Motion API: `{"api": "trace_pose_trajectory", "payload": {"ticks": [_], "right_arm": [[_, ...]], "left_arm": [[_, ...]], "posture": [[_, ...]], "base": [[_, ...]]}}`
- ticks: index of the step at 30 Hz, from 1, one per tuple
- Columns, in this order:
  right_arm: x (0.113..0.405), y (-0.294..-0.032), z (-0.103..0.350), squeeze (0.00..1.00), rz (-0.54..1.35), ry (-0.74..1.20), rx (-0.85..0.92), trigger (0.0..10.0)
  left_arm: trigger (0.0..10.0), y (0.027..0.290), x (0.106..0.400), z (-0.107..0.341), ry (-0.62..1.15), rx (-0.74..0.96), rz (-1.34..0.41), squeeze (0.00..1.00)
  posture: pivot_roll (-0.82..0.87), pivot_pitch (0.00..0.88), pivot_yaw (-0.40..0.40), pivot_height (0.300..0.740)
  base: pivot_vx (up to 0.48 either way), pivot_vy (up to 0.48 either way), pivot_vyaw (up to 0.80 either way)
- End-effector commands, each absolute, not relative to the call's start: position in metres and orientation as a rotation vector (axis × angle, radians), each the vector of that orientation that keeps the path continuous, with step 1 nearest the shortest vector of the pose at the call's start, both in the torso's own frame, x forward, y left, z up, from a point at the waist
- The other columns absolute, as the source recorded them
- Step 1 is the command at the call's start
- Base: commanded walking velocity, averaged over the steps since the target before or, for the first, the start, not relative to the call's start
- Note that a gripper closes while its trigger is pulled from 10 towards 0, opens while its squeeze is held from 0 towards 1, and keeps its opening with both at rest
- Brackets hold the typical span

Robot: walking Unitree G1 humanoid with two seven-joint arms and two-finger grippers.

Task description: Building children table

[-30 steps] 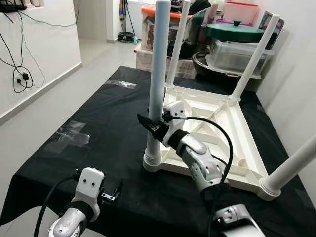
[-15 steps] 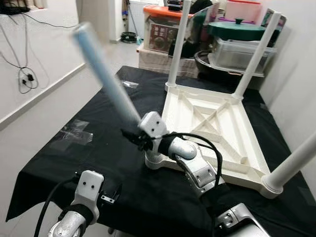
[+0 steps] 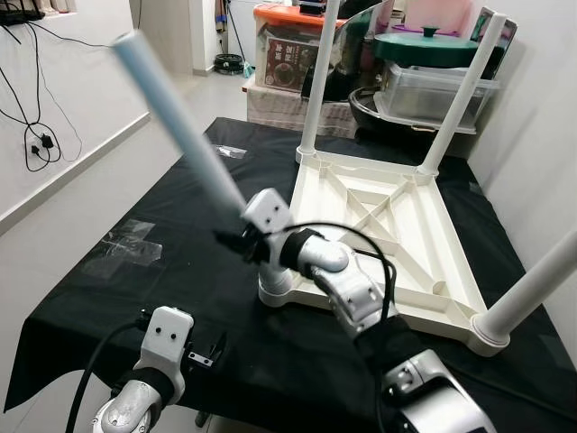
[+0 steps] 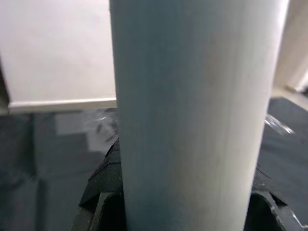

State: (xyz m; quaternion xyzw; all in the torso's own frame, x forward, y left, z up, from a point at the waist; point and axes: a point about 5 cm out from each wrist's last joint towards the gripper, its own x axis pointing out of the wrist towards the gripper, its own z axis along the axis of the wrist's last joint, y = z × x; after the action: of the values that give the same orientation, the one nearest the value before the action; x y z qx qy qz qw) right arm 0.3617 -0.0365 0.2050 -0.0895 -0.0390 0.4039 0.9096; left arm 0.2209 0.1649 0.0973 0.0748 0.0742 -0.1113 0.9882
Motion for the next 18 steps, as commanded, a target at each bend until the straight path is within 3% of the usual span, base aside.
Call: {"api": "trace_pose_trajectory", "payload": {"ticks": [1,6,18], "right_arm": [[0.37,-0.052,0.199,0.0,0.745,-0.024,-0.143,10.0],[0.382,-0.076,0.195,0.0,0.609,0.033,0.014,10.0],[0.379,-0.086,0.18,0.0,0.447,0.053,0.246,10.0]], "left_arm": [[10.0,0.162,0.219,0.093,0.161,0.153,-0.227,0.0],[10.0,0.162,0.22,0.093,0.162,0.153,-0.229,0.0],[10.0,0.164,0.221,0.094,0.163,0.163,-0.232,0.0]], "posture": [[0.09,0.0,-0.103,0.74],[0.09,0.0,-0.099,0.74],[0.09,0.0,-0.083,0.74]], "base": [[0.0,0.0,0.0],[0.0,0.0,0.0],[0.0,0.0,0.0]]}}
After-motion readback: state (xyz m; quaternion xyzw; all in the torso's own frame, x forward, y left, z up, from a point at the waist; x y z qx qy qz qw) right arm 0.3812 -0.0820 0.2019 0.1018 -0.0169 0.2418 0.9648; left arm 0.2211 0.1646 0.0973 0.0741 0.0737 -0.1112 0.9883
